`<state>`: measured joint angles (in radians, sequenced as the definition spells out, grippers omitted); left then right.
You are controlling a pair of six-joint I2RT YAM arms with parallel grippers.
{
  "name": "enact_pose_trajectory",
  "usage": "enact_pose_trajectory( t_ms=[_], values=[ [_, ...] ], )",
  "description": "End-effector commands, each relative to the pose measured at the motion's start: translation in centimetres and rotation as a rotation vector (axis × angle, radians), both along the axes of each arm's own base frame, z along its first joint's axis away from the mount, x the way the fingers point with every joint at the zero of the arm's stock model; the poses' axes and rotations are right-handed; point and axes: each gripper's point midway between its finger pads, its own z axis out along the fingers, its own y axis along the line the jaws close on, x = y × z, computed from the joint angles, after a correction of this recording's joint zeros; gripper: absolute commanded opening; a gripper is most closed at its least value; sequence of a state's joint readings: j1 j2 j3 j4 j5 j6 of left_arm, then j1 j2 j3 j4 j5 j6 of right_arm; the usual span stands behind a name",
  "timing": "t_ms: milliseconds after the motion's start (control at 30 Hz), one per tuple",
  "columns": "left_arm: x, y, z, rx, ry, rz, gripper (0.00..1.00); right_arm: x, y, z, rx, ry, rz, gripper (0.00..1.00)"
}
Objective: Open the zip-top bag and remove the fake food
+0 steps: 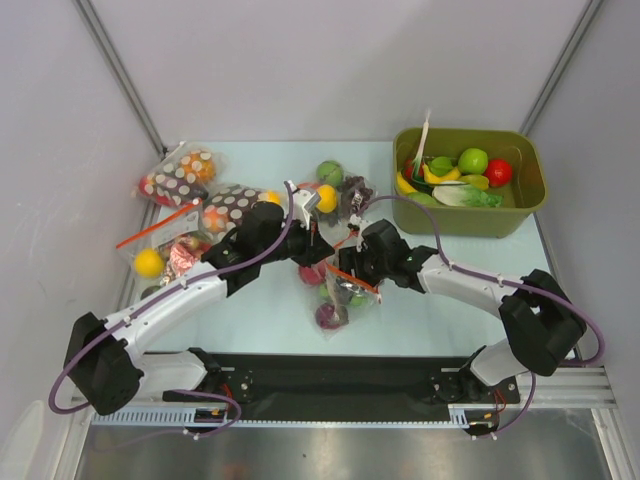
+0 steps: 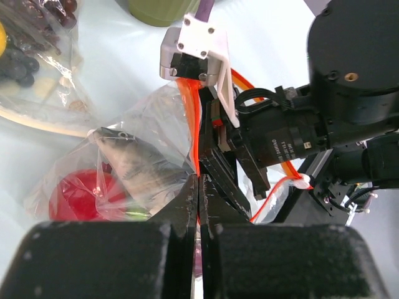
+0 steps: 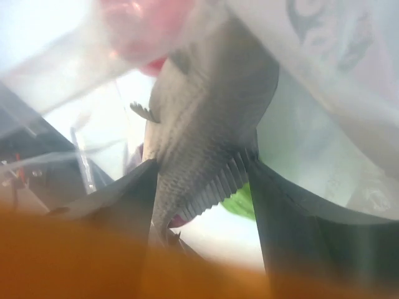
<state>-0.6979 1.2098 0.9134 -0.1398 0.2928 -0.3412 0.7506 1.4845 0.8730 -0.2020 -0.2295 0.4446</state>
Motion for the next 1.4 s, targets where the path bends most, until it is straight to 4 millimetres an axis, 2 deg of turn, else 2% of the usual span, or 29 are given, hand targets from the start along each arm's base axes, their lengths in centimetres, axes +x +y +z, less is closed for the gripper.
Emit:
enact_pose_trajectory(
  t_ms=[0,133,333,400,467,500,667,700,800,900,1000,1033,1067,1133,1367],
  values=[
    [0.1,-0.4,4.0,-0.09,-0.077,-0.006,0.0,0.2,-0.5,0.0,0.001,-0.011,-0.033,0.66],
    [0.0,-0.3,4.9,-0.105,-0.095,-0.006,0.0,-0.2,-0.3,-0.3,0.032,0.005,-0.014,0.66],
    [-0.3,-0.5,4.9,-0.111,-0.088,-0.024,0.0,-0.8,1.1,-0.8,0.138,0.051,0.028,0.67],
    [-0.4,-0.5,5.0,-0.117,-0.092,-0.025,0.0,-0.3,1.6,-1.0,0.163,0.037,0.03,0.66],
    [-0.4,-0.5,4.9,-0.112,-0.092,-0.024,0.0,-0.4,1.8,-1.3,0.173,0.043,0.037,0.61],
    [-0.3,-0.4,4.8,-0.108,-0.09,-0.022,0.0,-0.2,1.9,-1.3,0.184,0.035,0.04,0.52],
    [-0.4,-0.2,3.9,-0.091,-0.083,-0.02,0.0,0.2,2.3,0.3,0.242,-0.007,0.053,0.26],
    [-0.4,-0.2,3.8,-0.092,-0.084,-0.02,0.0,0.4,2.4,0.8,0.26,-0.021,0.058,0.16],
    [-0.1,0.0,3.5,-0.081,-0.083,0.0,0.0,0.7,2.2,2.1,0.282,-0.044,0.059,0.04],
    [0.6,0.6,3.0,-0.049,-0.083,0.045,0.0,0.7,1.9,3.9,0.294,-0.086,0.061,0.0],
    [1.3,1.2,1.9,0.001,-0.071,0.091,0.0,0.7,1.2,5.1,0.285,-0.126,0.061,0.0],
    [1.5,1.4,1.8,0.009,-0.07,0.104,0.0,0.5,1.0,6.4,0.3,-0.158,0.061,0.0],
    [1.7,1.4,1.4,0.018,-0.063,0.113,0.0,0.4,0.9,6.9,0.302,-0.17,0.065,0.0],
    [2.1,1.5,1.3,0.017,-0.055,0.13,0.0,0.0,0.4,8.2,0.31,-0.2,0.074,0.0],
    [3.6,2.4,1.7,0.0,-0.049,0.194,0.0,-1.5,-1.0,10.7,0.305,-0.259,0.109,0.0]
  ],
)
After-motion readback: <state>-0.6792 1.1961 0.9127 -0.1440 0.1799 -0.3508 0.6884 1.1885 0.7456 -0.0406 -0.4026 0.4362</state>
